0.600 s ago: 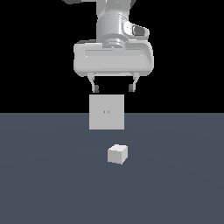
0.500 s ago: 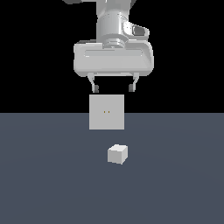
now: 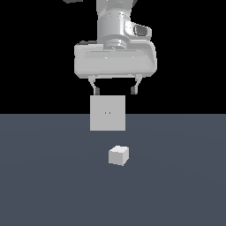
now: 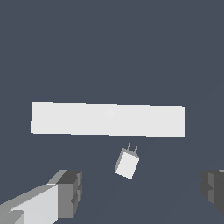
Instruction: Plug the charger into the wall socket.
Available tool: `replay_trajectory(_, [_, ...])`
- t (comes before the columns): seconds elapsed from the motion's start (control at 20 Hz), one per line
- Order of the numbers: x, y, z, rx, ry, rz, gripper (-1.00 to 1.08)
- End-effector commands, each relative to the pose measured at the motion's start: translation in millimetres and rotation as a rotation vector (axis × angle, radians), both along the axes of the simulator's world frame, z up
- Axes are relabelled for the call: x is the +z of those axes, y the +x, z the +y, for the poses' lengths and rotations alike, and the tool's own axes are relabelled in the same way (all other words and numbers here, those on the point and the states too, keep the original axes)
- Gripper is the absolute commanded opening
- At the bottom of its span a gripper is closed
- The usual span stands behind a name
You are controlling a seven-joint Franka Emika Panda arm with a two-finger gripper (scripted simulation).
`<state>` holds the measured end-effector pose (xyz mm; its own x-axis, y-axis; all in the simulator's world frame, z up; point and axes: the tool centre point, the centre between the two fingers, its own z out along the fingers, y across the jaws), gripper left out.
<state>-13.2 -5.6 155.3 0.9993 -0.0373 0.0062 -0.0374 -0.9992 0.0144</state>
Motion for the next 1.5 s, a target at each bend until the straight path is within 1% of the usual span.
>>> replay_trajectory(0.0, [-3, -3, -1, -0.015, -0.003, -0.016, 1.0])
replay_trajectory(0.3, [-15, -12, -2, -0.067, -0.011, -0.071, 1.0])
replay_trajectory(1.15, [-61, -39, -6, -0.256, -0.046, -0.274, 1.0])
replay_trajectory(1.45, [-75, -44, -7, -0.309, -0.059, -0.332, 1.0])
